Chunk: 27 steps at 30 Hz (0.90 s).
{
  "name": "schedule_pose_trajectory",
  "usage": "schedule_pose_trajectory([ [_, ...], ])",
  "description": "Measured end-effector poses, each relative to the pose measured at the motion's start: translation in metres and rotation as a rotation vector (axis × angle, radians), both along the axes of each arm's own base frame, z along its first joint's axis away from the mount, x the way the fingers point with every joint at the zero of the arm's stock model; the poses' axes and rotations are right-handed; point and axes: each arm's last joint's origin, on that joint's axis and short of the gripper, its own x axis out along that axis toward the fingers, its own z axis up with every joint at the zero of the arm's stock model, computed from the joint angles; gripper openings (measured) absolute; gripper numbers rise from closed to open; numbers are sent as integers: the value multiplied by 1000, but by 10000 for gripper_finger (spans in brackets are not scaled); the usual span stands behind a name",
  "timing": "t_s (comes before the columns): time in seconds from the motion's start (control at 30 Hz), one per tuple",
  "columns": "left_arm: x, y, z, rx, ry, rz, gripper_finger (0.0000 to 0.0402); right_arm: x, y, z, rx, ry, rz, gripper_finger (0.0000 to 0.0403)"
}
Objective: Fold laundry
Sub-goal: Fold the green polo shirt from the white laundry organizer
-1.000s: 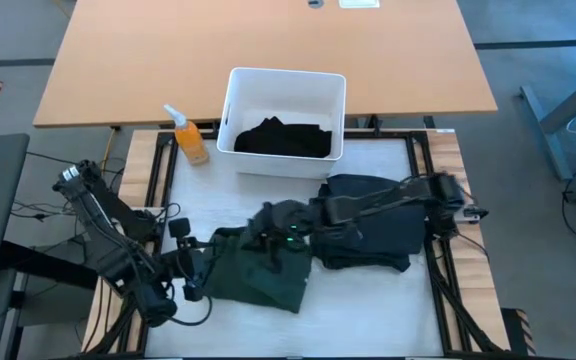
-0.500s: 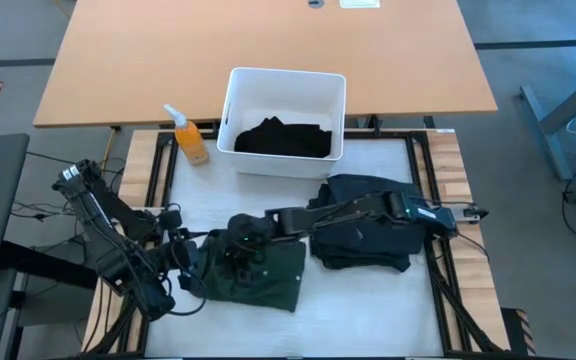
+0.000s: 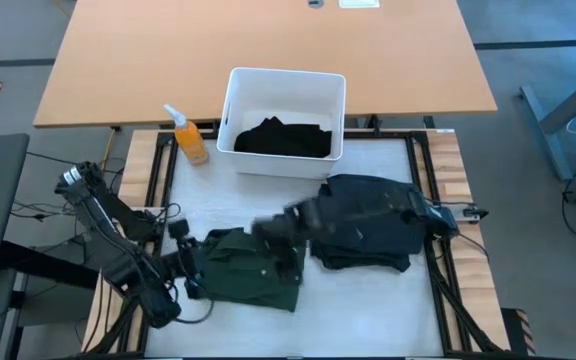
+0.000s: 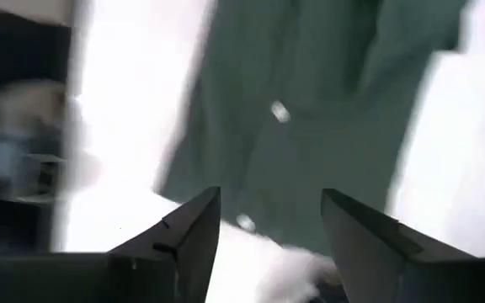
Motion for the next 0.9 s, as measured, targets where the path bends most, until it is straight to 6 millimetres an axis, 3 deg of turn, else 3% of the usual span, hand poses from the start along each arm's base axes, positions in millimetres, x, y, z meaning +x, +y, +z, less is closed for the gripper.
schedule_pose_trajectory([
  [0.17, 22, -2, -46, 14, -9, -66, 119, -28, 58, -30, -196, -30, -14, 213],
  [0.33, 50, 18, -85, -40, 56, -192, 119, -51, 80, -71, -117, -266, -74, 186],
  [0.43, 60, 34, -91, -50, 105, -210, 119, -59, 81, -100, -6, -447, -105, 158],
  [0.57, 64, 54, -96, -99, 236, -211, 119, -65, 77, -125, 79, -625, -110, 105],
  [0.77, 65, 72, -102, -162, 350, -188, 119, -60, 65, -156, 89, -665, -140, 19],
  [0.9, 66, 75, -102, -201, 363, -191, 119, -58, 61, -162, 83, -651, -143, 20],
])
